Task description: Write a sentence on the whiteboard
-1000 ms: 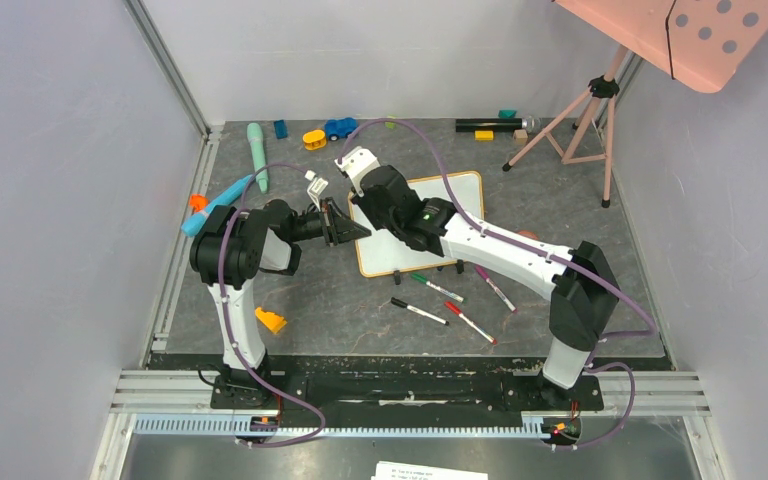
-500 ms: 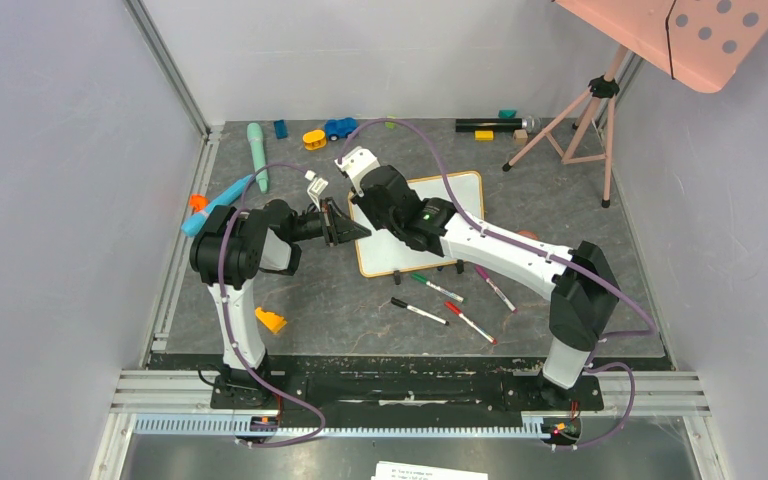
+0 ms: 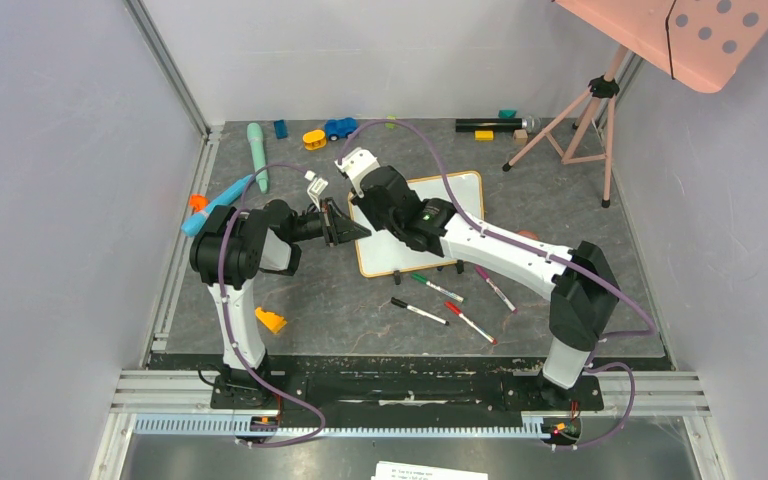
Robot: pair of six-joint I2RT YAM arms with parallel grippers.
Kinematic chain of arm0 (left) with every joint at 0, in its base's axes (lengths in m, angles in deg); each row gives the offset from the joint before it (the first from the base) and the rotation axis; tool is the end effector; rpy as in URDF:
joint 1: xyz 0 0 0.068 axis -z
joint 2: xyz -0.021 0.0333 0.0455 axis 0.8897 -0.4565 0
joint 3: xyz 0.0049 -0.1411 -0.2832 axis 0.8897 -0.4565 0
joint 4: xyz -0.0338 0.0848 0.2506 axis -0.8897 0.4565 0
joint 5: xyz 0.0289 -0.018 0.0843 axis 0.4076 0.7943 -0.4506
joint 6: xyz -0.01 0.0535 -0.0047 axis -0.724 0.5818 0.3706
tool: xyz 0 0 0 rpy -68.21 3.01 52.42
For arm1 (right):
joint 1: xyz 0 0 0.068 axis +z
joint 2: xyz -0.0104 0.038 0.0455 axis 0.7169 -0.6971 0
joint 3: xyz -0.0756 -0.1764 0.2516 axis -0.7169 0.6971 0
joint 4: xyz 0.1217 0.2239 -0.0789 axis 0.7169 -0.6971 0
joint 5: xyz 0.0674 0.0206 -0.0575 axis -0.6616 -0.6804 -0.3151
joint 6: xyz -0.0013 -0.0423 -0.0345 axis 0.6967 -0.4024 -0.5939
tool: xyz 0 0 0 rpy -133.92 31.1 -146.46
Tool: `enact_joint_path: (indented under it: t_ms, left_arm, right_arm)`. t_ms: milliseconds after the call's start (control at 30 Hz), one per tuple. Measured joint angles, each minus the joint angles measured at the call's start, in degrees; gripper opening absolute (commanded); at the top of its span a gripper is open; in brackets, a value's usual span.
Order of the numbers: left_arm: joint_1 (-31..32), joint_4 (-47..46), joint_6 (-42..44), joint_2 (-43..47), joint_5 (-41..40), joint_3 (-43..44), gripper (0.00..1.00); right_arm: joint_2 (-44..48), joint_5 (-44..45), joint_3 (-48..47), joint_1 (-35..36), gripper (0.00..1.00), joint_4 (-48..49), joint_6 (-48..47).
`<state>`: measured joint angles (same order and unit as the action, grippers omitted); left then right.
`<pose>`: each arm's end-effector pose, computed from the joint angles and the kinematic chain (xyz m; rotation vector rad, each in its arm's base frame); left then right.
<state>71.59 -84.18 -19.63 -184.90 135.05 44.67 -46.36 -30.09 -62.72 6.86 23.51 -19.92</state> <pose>0.3579 -0.0899 0.1649 0.6019 1.6631 -1.5768 0.2701 0.3323 0.3533 -0.7784 1.9361 0.1331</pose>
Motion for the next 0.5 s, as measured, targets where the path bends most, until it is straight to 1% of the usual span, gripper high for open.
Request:
enact_joint_path:
  t_ms: [500]
  left_arm:
    - [0.0, 0.2, 0.0, 0.0, -0.2, 0.0, 0.05]
  right_arm:
    - [0.3, -2.9, 2.3, 0.3, 0.0, -0.5, 0.7]
